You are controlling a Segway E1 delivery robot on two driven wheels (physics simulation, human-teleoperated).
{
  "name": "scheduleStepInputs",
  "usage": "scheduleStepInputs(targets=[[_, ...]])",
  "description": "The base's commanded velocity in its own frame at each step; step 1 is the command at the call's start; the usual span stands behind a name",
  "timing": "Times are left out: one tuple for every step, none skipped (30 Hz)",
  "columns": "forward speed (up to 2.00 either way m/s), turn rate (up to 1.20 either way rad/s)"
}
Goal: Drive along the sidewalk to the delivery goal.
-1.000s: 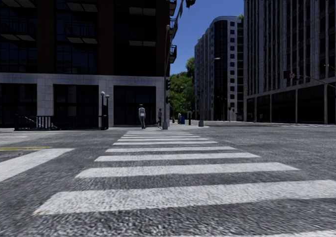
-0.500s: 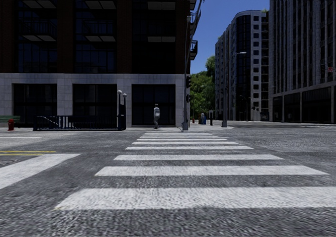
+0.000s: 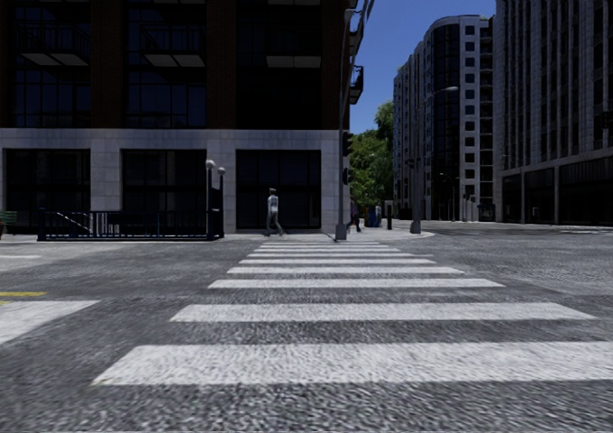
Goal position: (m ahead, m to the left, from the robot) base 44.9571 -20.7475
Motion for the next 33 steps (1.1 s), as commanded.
scheduleStepInputs(targets=[[2.0, 0.0], [2.0, 0.0], [2.0, 0.0], [2.0, 0.0], [2.0, 0.0], [2.0, 0.0], [2.0, 0.0], [2.0, 0.0], [2.0, 0.0], [2.0, 0.0], [2.0, 0.0], [2.0, 0.0], [2.0, 0.0], [2.0, 0.0], [2.0, 0.0], [2.0, 0.0], [2.0, 0.0], [2.0, 0.0], [2.0, 0.0], [2.0, 0.0], [2.0, 0.0], [2.0, 0.0], [2.0, 0.0], [2.0, 0.0], [2.0, 0.0], [2.0, 0.0], [2.0, 0.0], [2.0, 0.0], [2.0, 0.0], [2.0, 0.0], [2.0, 0.0], [2.0, 0.0], [2.0, 0.0]])
